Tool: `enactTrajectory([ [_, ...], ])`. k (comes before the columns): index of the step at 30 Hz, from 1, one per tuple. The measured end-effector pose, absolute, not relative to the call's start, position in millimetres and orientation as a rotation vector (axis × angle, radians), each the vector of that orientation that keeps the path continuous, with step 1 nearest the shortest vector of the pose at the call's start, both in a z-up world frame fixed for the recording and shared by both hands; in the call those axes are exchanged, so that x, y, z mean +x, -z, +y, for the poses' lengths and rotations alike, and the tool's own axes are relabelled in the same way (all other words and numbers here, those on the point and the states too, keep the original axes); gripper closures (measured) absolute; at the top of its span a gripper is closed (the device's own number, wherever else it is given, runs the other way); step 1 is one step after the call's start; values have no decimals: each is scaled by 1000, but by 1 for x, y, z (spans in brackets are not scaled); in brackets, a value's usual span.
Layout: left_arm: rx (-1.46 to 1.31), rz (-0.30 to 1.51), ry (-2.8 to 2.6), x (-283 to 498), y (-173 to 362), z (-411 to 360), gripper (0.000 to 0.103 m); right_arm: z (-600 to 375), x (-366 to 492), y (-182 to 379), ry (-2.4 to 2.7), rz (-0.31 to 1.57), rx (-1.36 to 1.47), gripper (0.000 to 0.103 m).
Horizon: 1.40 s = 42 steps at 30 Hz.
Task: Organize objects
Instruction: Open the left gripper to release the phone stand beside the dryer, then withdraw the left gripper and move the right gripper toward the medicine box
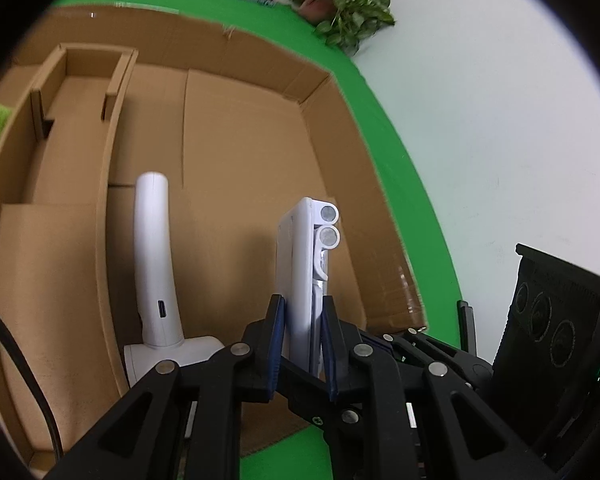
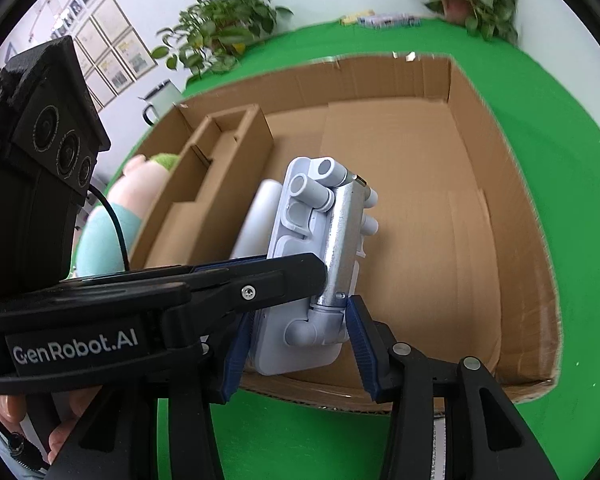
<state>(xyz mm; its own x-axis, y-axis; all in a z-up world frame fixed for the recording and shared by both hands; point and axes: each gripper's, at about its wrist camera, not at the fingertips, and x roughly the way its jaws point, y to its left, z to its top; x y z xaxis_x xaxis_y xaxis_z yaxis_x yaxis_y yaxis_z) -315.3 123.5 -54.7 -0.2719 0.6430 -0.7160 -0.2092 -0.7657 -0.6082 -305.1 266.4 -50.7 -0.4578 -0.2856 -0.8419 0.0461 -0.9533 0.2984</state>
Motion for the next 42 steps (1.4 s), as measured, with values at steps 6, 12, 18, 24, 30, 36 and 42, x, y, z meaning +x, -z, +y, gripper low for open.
enactTrajectory([
  [6,-1513,-522,-2067,-320,68,123,88,261,-308,63,2484,-318,1541,56],
  [12,-1481,-483,-2106,-313,50,116,88,263,-304,60,2471,-331,1516,49],
  [18,-1430,-462,-2168,-300,34,103,88,276,-307,57,2512,-369,1534,49],
  [24,-1408,-452,-2210,-291,28,85,88,282,-322,67,2555,-379,1598,49],
  [30,-1404,-486,-2231,-285,33,69,88,271,-338,87,2482,-351,1696,52],
  [36,-1408,-522,-2239,-280,37,55,88,259,-343,90,2510,-286,1713,59],
  [42,-1396,-543,-2239,-275,39,48,88,263,-340,90,2556,-379,1764,59],
])
